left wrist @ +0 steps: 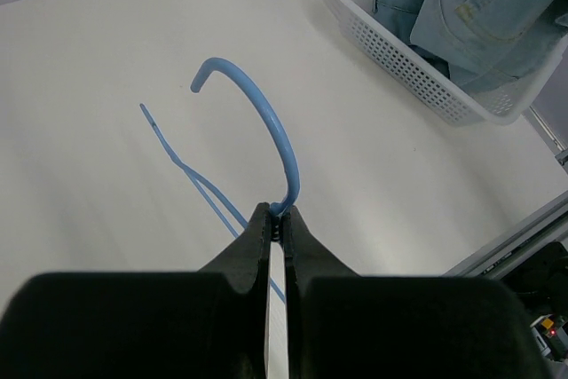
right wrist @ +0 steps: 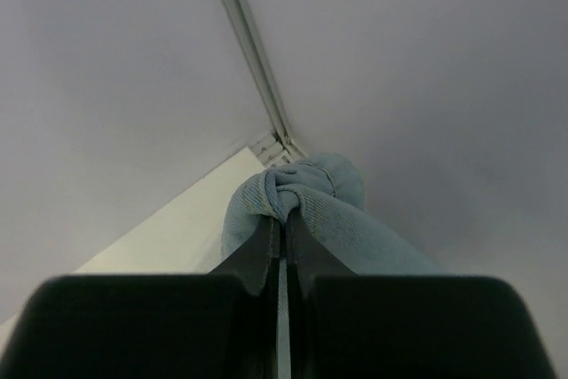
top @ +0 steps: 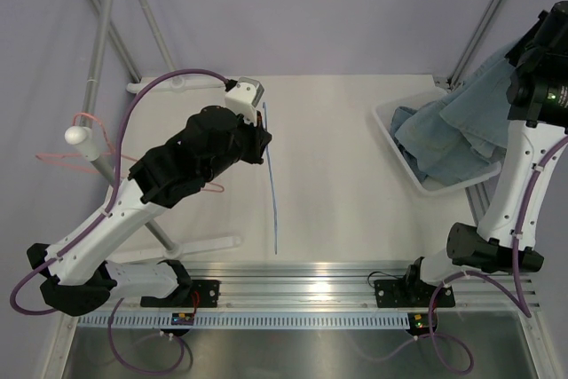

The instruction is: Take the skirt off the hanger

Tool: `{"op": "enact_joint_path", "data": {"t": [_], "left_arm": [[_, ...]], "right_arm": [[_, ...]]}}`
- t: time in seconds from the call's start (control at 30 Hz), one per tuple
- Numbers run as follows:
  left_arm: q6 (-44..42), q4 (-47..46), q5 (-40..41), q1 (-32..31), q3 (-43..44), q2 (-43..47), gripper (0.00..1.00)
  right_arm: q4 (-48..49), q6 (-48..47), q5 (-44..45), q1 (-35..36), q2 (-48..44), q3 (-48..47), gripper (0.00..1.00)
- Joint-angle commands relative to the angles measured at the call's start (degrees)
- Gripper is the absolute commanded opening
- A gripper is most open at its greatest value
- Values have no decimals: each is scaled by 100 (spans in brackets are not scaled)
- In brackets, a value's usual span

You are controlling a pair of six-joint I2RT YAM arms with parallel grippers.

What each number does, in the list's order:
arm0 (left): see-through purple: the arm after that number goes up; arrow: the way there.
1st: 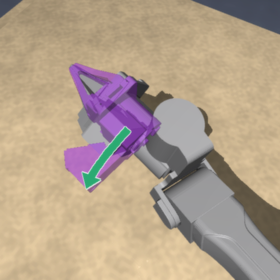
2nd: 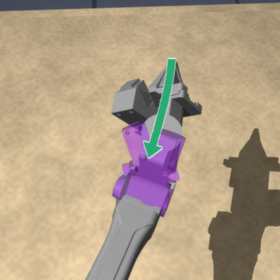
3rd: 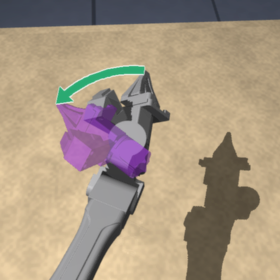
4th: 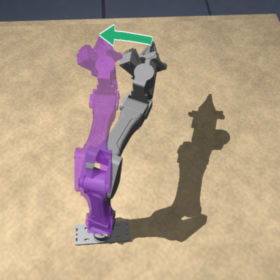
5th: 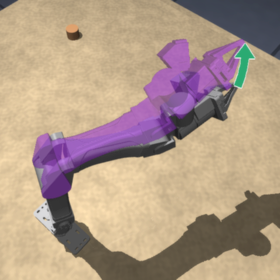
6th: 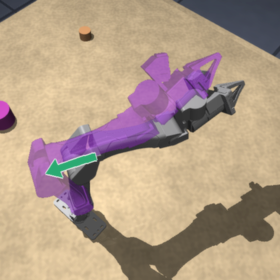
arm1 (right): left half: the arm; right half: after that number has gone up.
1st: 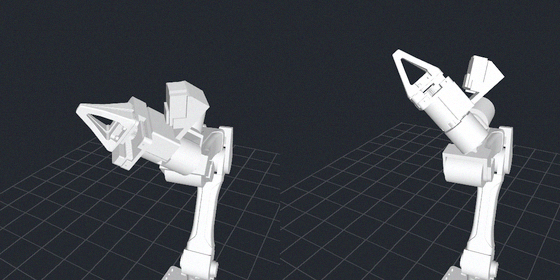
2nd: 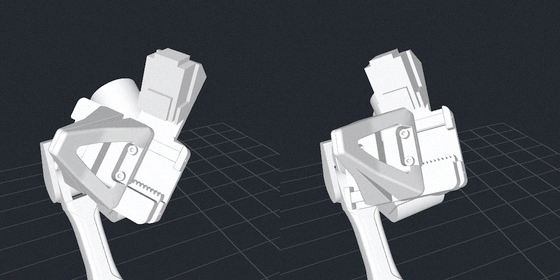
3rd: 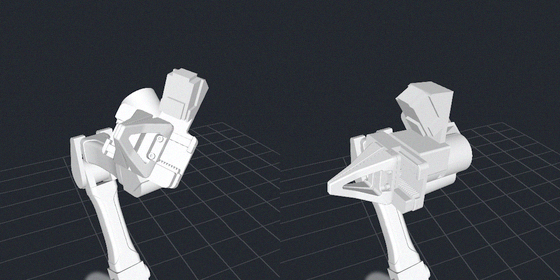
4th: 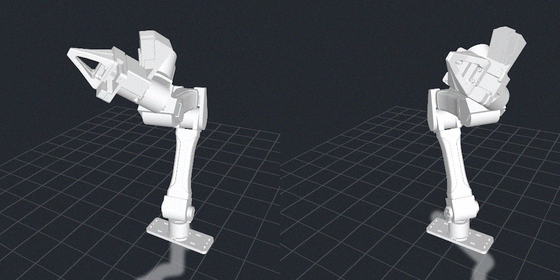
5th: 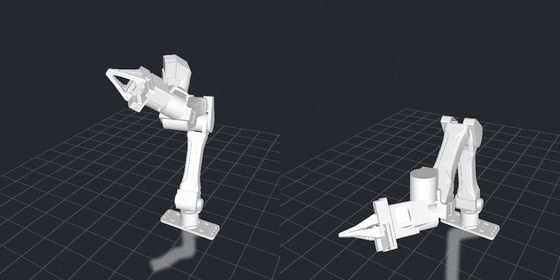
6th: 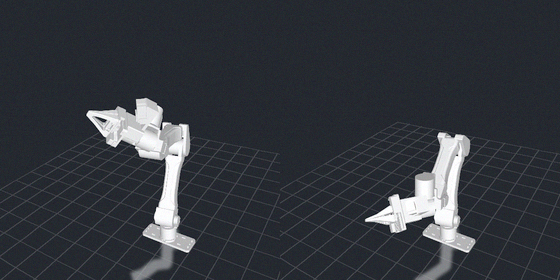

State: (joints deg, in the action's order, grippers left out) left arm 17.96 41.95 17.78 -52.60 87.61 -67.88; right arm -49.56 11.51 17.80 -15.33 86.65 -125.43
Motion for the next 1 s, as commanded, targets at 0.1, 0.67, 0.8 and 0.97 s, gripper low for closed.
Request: {"op": "enact_joint_path", "data": {"t": [0.1,0.67,0.8,0.97], "left_arm": [[-3,-100,-108,-5,45,29,0],[252,-258,-442,-13,98,-226,0],[305,-249,-451,-14,81,-235,0],[384,-223,-486,-14,89,-217,0]], "right_arm": [[342,-44,154,-137,431,-711,0],[887,150,-1200,495,-105,1784,0],[843,246,-1165,917,-175,1943,0],[957,430,-1059,1498,-377,2092,0]]}}
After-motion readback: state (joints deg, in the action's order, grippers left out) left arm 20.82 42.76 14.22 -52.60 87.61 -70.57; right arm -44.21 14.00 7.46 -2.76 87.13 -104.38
